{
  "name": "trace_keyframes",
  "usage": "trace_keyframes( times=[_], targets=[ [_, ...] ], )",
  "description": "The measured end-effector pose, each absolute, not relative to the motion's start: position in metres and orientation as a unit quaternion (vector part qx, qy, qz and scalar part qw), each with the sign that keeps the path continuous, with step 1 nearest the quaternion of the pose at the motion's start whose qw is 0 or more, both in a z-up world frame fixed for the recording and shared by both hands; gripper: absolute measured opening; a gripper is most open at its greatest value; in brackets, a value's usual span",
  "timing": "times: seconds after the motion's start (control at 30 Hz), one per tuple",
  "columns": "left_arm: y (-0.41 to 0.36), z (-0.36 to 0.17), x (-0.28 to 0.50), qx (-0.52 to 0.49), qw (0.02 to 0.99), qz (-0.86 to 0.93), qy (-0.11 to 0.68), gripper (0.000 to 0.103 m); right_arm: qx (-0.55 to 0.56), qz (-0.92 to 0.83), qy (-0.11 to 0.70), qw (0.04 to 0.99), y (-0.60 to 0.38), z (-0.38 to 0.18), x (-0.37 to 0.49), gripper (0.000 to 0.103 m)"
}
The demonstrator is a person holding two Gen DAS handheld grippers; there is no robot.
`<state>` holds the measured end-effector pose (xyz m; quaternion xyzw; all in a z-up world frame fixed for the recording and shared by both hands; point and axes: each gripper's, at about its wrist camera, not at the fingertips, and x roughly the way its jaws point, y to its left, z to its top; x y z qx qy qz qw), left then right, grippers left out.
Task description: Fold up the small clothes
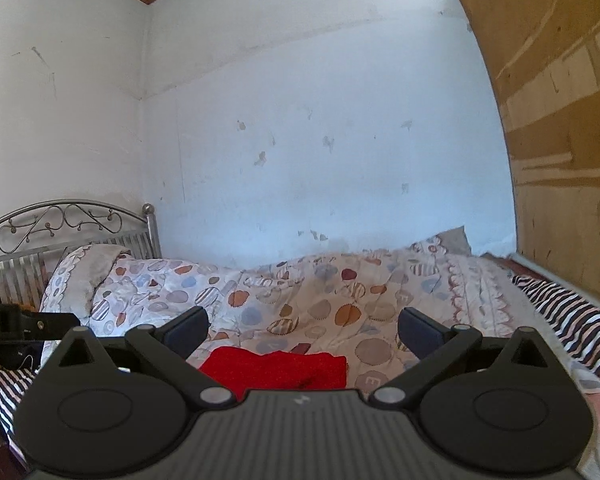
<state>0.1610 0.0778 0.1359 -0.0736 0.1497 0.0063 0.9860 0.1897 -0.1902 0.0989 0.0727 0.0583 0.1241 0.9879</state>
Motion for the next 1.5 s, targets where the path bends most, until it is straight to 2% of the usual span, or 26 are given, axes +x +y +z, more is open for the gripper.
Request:
trace_keyframes(
  times=[0.57, 1.03, 1.5],
  targets=[
    [0.1, 0.078, 0.057, -0.068, 0.984, 0.044, 0.159, 0.102, 0.052, 0.08, 0.034, 0.995, -0.173, 0.048, 0.069, 0.103],
    [0.101, 0.017, 0.045, -0.055, 0.98, 0.058, 0.183, 0.102, 0.038, 0.055, 0.1, 0.993, -0.167, -0.005, 0.058, 0.103],
    [0.096, 0.004, 0.054, -0.053, 0.975, 0.056, 0.208, 0.102, 0.039, 0.063, 0.126, 0.989, -0.164, -0.016, 0.065, 0.103]
  ],
)
